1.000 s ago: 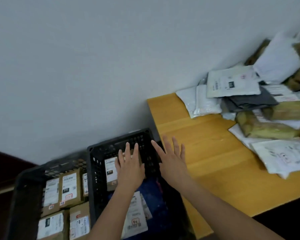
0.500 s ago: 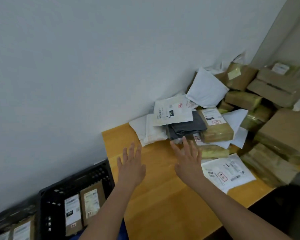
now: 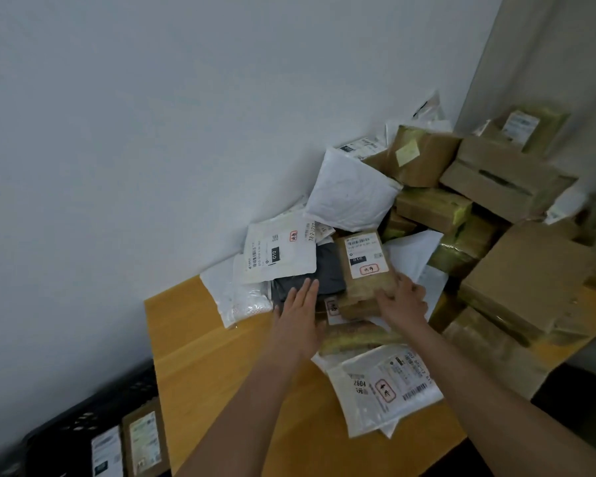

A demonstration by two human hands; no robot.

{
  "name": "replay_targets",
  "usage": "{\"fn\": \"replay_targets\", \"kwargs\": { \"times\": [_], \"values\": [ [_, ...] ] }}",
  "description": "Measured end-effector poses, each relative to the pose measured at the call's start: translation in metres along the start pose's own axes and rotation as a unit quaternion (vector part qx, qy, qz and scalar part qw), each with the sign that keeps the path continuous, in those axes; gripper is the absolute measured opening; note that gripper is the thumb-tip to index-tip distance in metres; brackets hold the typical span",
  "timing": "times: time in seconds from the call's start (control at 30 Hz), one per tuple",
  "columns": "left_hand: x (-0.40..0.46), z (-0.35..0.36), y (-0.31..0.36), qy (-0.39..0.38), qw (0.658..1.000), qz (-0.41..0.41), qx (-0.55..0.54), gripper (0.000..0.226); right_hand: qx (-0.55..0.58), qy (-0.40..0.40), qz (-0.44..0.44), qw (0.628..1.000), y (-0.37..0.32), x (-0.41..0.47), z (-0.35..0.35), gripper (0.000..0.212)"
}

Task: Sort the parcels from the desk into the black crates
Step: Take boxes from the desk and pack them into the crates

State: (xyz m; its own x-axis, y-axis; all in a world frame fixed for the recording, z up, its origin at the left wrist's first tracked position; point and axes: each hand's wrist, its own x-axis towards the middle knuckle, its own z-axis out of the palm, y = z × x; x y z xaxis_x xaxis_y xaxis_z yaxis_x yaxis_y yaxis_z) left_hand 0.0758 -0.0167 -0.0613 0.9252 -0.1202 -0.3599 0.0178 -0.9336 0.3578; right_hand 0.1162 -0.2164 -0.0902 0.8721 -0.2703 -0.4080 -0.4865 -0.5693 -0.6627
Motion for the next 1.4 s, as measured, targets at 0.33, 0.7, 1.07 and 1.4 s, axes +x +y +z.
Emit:
{"fn": "replay_targets", "kwargs": {
  "times": [0.33, 0.7, 1.07, 1.4],
  "values": [
    [0.006, 0.004, 0.001, -0.086, 0.996, -0.017, -0.029, 0.073, 0.095, -0.043, 0.100, 0.990, 0.002, -0.004, -0.019, 0.038],
    [-0.008, -0.026, 0.004, -0.095, 0.989, -0.020, -0.111, 0.065, 0.289, -0.130, 0.225, 0.921, 0.011, -0.027, -0.039, 0.028],
    [-0.030, -0.088, 0.046, -0.059, 0.909, 0.050, -0.411, 0.051, 0.462, -0.210, 0.088, 0.857, -0.014, -0.048, -0.079, 0.042],
    [-0.036, -0.103, 0.025, 0.046, 0.780, 0.006, -0.624, 0.060, 0.440, -0.300, -0.015, 0.846, -0.056, -0.053, -0.075, 0.051]
  ]
}}
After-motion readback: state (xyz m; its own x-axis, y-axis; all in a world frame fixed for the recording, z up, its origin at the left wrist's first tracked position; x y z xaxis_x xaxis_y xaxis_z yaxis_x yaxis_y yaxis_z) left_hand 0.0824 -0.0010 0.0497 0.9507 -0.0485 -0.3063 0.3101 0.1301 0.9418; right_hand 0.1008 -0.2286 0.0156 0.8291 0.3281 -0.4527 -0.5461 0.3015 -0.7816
